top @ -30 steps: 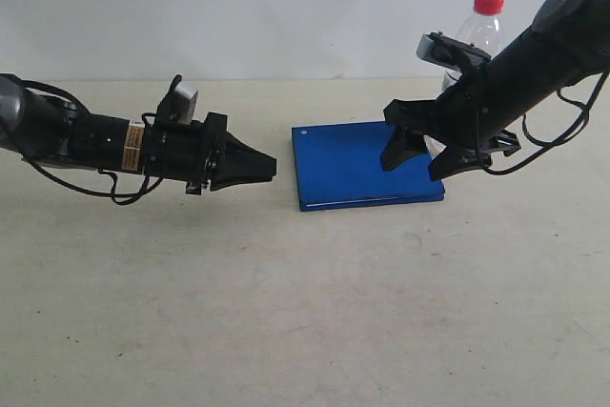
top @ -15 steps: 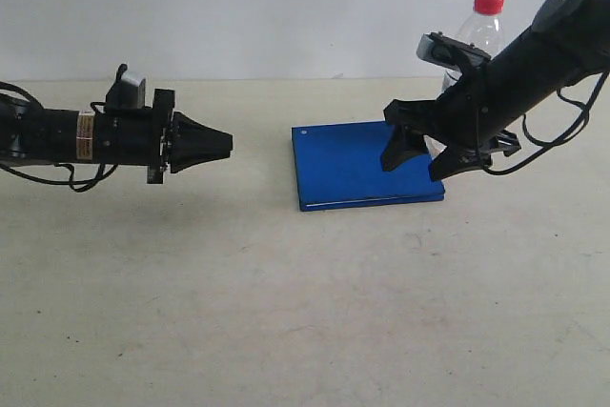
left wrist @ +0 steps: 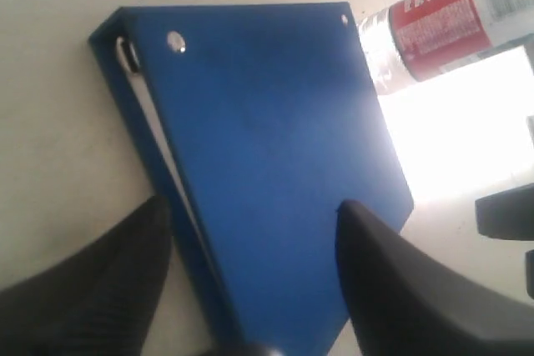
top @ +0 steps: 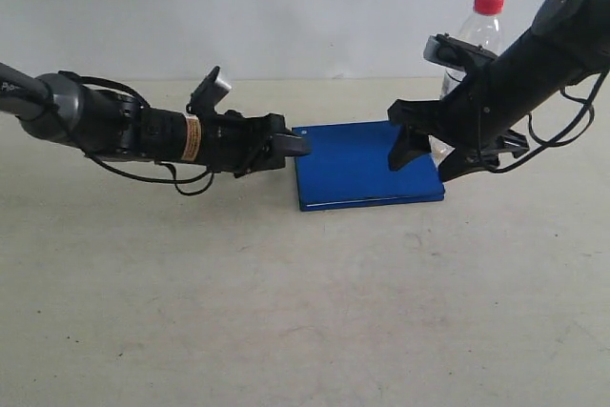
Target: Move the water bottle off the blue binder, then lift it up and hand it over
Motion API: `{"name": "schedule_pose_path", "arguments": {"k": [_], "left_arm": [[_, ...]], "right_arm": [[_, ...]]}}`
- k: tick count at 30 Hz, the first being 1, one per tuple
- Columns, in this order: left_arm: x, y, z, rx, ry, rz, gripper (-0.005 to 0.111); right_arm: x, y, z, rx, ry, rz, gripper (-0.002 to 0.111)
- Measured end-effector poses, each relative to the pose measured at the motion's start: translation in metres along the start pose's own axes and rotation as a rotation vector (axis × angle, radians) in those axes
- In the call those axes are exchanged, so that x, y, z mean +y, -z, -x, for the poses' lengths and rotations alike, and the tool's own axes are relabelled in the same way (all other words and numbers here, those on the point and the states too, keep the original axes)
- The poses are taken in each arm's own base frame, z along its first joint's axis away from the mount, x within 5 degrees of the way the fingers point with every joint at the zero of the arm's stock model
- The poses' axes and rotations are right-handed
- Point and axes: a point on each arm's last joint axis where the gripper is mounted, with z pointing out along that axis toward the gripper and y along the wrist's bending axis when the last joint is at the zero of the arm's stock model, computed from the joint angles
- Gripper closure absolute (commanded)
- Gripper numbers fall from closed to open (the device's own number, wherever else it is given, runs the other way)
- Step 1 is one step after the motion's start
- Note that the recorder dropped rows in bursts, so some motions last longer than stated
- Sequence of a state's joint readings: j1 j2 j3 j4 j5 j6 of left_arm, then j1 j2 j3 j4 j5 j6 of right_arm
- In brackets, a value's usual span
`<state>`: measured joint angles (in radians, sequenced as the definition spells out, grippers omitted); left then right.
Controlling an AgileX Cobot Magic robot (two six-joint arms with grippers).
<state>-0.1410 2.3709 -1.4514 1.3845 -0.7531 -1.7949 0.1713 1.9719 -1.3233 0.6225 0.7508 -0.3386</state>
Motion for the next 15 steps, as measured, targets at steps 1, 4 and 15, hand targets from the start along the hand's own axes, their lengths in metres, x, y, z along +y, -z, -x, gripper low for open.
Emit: {"name": "schedule_pose_path", "arguments": {"k": [1, 4, 15], "left_arm": [[0.001, -0.003, 0.001, 0.002, 0.016, -0.017, 0.051], [0.006, -0.017, 0.004, 0.019, 0.098, -0.101, 0.051], [0.001, -0.028, 0.008, 0.066, 0.147, -0.282, 0.094]], "right_arm": [[0.0, 0.0, 0.001, -0.009, -0.007, -0.003, 0.045], [-0.002, 0.0, 0.005, -0.052, -0.04, -0.017, 0.045], [-0.002, 0.0, 0.005, -0.06, -0.053, -0.019, 0.045]]}}
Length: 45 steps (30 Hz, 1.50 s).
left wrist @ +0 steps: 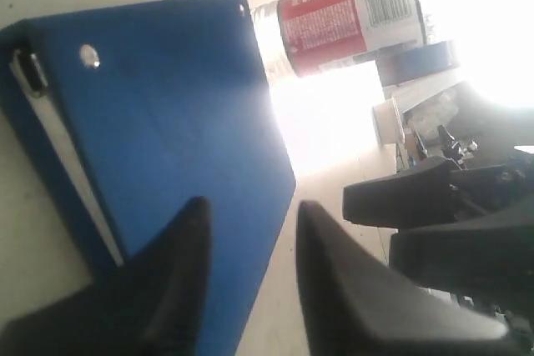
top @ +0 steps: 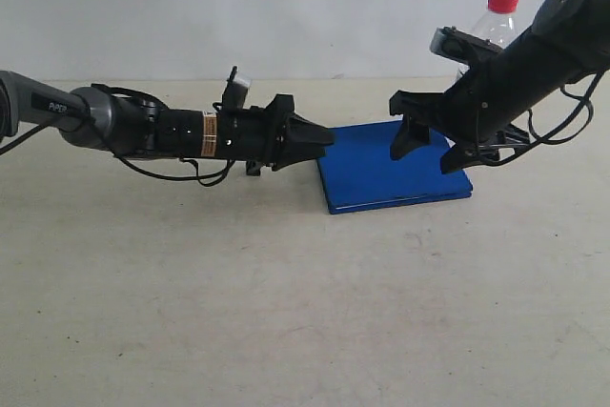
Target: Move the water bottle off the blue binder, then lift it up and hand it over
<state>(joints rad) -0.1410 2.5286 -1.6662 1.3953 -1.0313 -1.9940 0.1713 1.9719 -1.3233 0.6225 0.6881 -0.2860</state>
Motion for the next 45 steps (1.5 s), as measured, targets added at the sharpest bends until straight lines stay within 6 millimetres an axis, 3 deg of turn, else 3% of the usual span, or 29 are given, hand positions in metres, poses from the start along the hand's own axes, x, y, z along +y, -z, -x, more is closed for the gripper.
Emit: {"name": "schedule_pose_path", "arguments": {"k": [2, 12, 15, 19, 22, 28, 36, 45], "left_arm": [[0.0, 0.0, 0.0, 0.001, 0.0, 0.002, 0.102], [0.003, 0.002, -0.002, 0.064, -0.062, 0.042, 0.101], [0.005, 0.007, 0.004, 0.078, -0.103, 0.075, 0.09], [0.005, 0.009, 0.013, 0.109, -0.158, 0.158, 0.067], [0.006, 0.009, 0.017, 0.118, -0.173, 0.187, 0.061], [0.006, 0.009, 0.018, 0.113, -0.177, 0.207, 0.061], [0.007, 0.009, 0.018, 0.109, -0.178, 0.212, 0.061], [-0.003, 0.008, 0.031, 0.089, -0.237, 0.213, 0.061]], "right_arm": [[0.0, 0.0, 0.0, 0.0, 0.0, 0.0, 0.045], [-0.007, 0.0, 0.001, -0.01, 0.018, -0.074, 0.045], [-0.017, 0.003, 0.003, -0.02, -0.053, -0.127, 0.045], [-0.046, 0.005, 0.006, -0.03, -0.184, -0.164, 0.045], [-0.066, 0.0, 0.005, -0.001, -0.212, -0.173, 0.045], [-0.08, -0.005, -0.002, 0.094, -0.077, -0.143, 0.045], [-0.096, 0.001, 0.002, 0.048, -0.04, -0.115, 0.045], [-0.096, -0.004, 0.002, 0.047, 0.093, 0.016, 0.045]]}}
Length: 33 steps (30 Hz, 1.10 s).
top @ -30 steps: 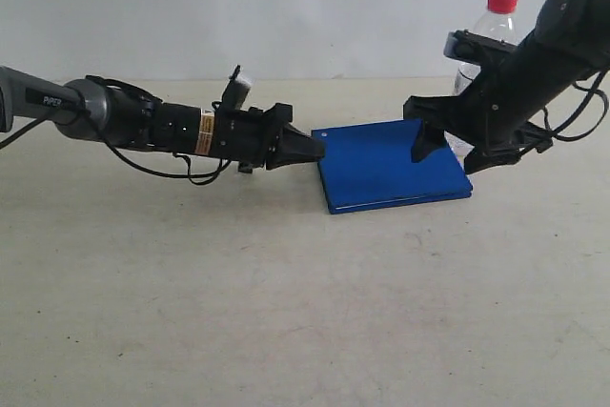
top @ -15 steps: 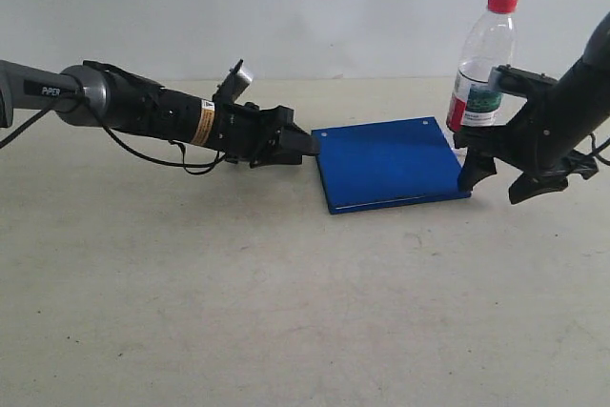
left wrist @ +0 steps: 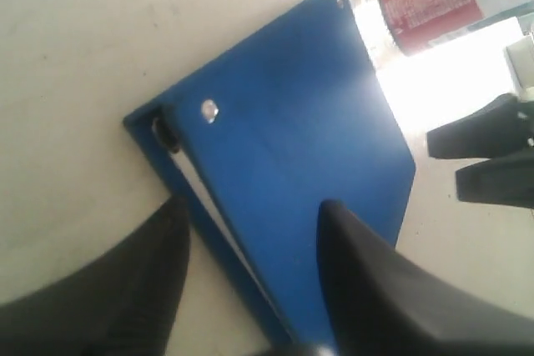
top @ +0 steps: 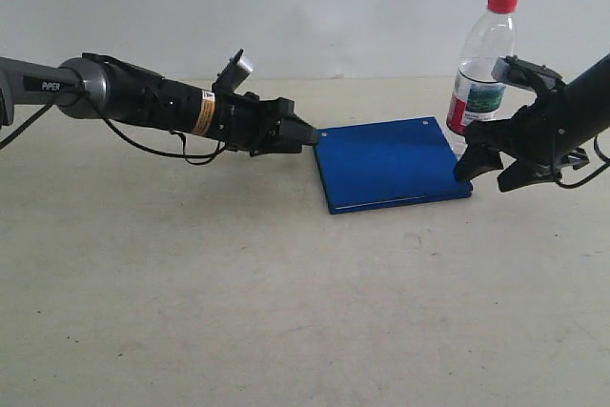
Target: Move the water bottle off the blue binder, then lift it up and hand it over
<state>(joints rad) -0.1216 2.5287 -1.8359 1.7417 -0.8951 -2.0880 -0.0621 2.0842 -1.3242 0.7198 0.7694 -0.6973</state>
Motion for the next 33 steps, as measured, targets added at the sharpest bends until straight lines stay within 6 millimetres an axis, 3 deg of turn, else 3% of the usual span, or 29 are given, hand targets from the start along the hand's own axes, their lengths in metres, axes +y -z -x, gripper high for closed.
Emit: {"name": "schedule_pose_path", "arguments": {"k": [3, 13, 18, 24, 33], "left_arm": [[-0.002, 0.001, 0.003, -0.008, -0.01, -0.002, 0.061], [-0.002, 0.001, 0.004, -0.008, -0.021, -0.006, 0.061], [-0.002, 0.001, 0.004, -0.008, -0.031, -0.006, 0.061], [-0.001, 0.002, 0.005, -0.017, -0.063, 0.008, 0.061], [0.019, 0.024, 0.013, -0.055, -0.04, 0.034, 0.061]], "right_arm": [[-0.007, -0.013, -0.002, 0.005, -0.013, -0.004, 0.045], [-0.007, -0.022, 0.006, -0.086, 0.018, 0.077, 0.045], [0.003, -0.026, 0.003, -0.076, 0.048, 0.225, 0.045], [0.028, -0.018, -0.009, 0.026, 0.078, 0.536, 0.045], [0.031, -0.016, -0.002, -0.041, 0.025, 0.569, 0.045]]}}
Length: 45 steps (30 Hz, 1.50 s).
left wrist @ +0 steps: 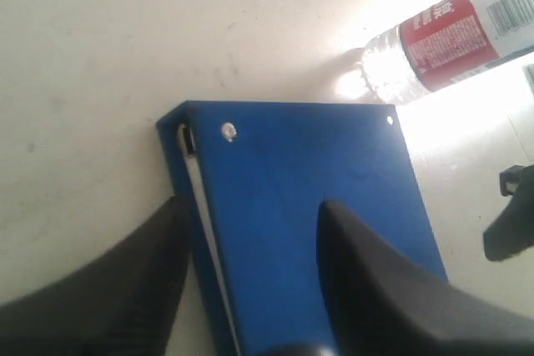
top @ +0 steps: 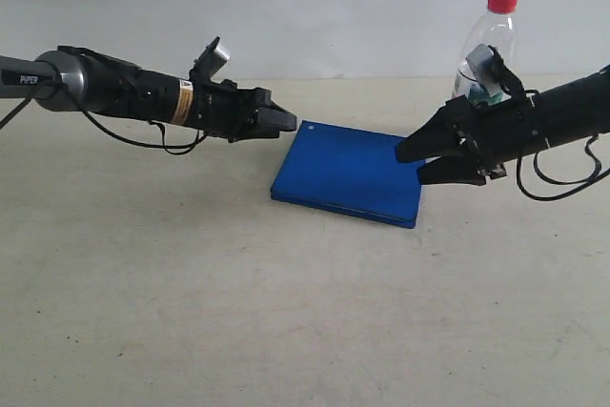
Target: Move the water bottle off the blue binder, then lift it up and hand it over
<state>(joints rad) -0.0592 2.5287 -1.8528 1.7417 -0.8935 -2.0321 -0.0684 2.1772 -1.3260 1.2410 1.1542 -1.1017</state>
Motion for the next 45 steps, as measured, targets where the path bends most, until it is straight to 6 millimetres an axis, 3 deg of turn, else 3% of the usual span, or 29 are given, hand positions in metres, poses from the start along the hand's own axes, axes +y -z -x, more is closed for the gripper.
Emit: {"name": "schedule_pose_path", "arguments": {"k": [5, 10, 13, 17, 21, 25, 29, 37, 45], "left_arm": [[0.003, 0.005, 0.001, 0.002, 0.007, -0.015, 0.061], [0.006, 0.011, 0.001, 0.005, -0.015, -0.036, 0.061], [0.007, 0.016, 0.002, 0.002, -0.053, -0.043, 0.064], [0.002, 0.025, 0.007, 0.002, -0.093, -0.077, 0.083], [-0.004, 0.038, 0.015, -0.004, -0.129, -0.119, 0.102], [-0.004, 0.049, 0.019, -0.016, -0.134, -0.13, 0.102], [-0.003, 0.051, 0.02, -0.019, -0.123, -0.129, 0.102], [-0.004, 0.052, 0.02, -0.013, -0.119, -0.142, 0.102], [-0.006, 0.052, 0.019, -0.004, -0.12, -0.158, 0.102]], "right_arm": [[-0.016, 0.002, 0.01, -0.113, -0.043, -0.171, 0.045], [-0.008, -0.009, 0.008, -0.076, 0.015, -0.153, 0.047], [0.003, -0.03, 0.01, -0.073, 0.051, -0.179, 0.068], [0.017, -0.06, 0.016, -0.081, 0.131, -0.282, 0.107], [0.041, -0.073, 0.039, -0.105, 0.283, -0.336, 0.106], [0.05, -0.068, 0.077, -0.295, 0.298, -0.468, 0.107], [0.038, -0.069, 0.099, -0.373, 0.273, -0.5, 0.107], [-0.014, -0.108, 0.102, -0.335, 0.169, -0.479, 0.107], [-0.017, -0.117, 0.095, -0.228, 0.207, -0.47, 0.107]]}}
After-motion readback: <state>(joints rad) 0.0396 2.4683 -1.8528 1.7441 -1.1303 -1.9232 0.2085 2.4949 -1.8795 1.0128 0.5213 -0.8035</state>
